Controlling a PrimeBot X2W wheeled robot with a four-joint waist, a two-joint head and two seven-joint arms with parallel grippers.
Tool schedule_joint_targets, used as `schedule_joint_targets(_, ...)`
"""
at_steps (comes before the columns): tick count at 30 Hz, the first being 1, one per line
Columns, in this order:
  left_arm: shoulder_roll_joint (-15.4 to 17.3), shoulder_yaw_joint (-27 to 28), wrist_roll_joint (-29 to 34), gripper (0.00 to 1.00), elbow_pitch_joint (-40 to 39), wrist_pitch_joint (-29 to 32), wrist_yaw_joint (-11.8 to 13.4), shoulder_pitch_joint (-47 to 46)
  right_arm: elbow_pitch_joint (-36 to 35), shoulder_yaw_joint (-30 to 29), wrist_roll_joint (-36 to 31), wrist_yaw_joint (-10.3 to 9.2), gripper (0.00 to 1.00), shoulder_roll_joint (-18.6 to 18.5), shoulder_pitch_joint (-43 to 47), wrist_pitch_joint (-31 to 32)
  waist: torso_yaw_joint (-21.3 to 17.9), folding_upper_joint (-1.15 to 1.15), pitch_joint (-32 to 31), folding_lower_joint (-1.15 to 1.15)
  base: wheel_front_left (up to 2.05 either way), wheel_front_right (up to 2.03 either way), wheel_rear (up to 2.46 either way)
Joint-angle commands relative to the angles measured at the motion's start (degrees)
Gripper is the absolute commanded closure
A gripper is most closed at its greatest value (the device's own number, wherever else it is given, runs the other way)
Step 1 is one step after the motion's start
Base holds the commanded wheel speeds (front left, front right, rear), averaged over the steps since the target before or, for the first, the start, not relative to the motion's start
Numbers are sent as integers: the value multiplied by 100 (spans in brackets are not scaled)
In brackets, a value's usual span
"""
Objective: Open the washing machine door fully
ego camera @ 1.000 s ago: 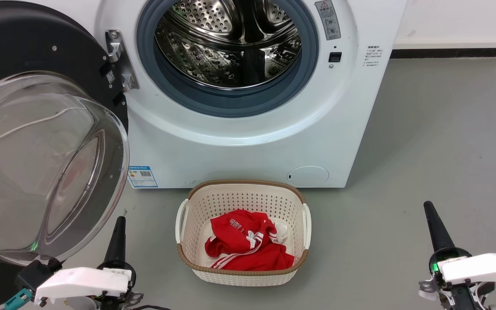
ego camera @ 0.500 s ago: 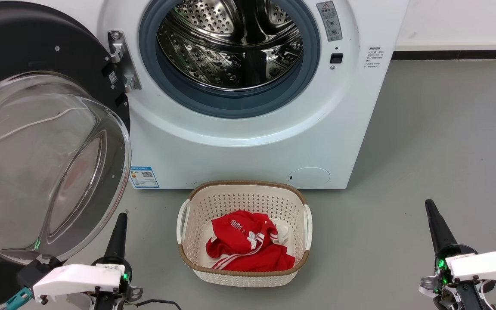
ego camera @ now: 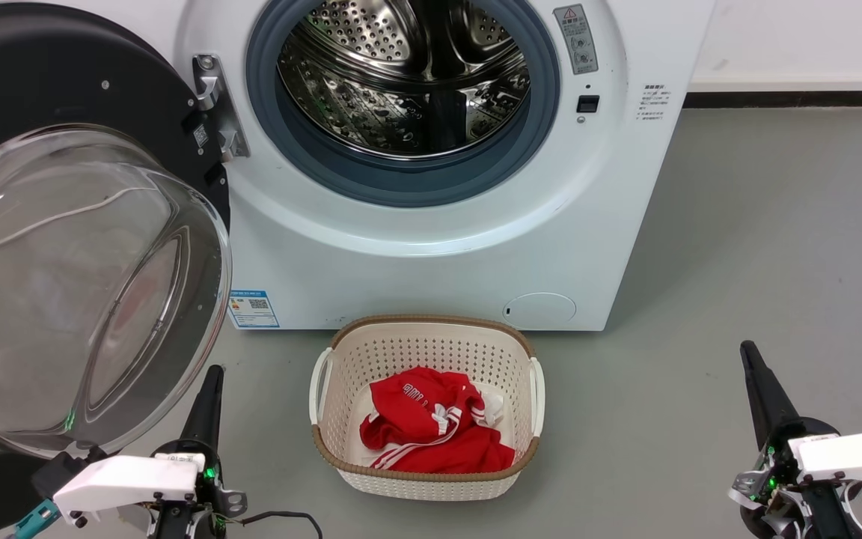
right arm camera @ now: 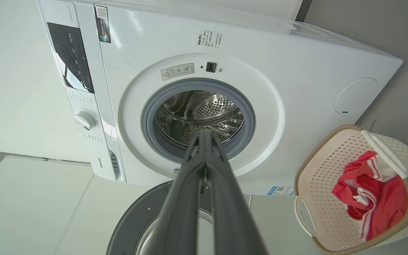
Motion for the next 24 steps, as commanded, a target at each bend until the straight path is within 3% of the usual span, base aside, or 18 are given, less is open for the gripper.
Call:
schedule_joint_targets(1, 3, 13, -120, 100, 8, 33, -34, -125, 0, -22, 137, 0, 100, -11, -91, 27, 3, 0, -2, 0, 0, 0, 0)
schedule_joint_targets(24, -28, 98, -1056, 100, 201, 302, -132, -241, 123, -122, 1001, 0, 100, 24, -184, 254, 45, 0, -38, 0, 0, 0, 0)
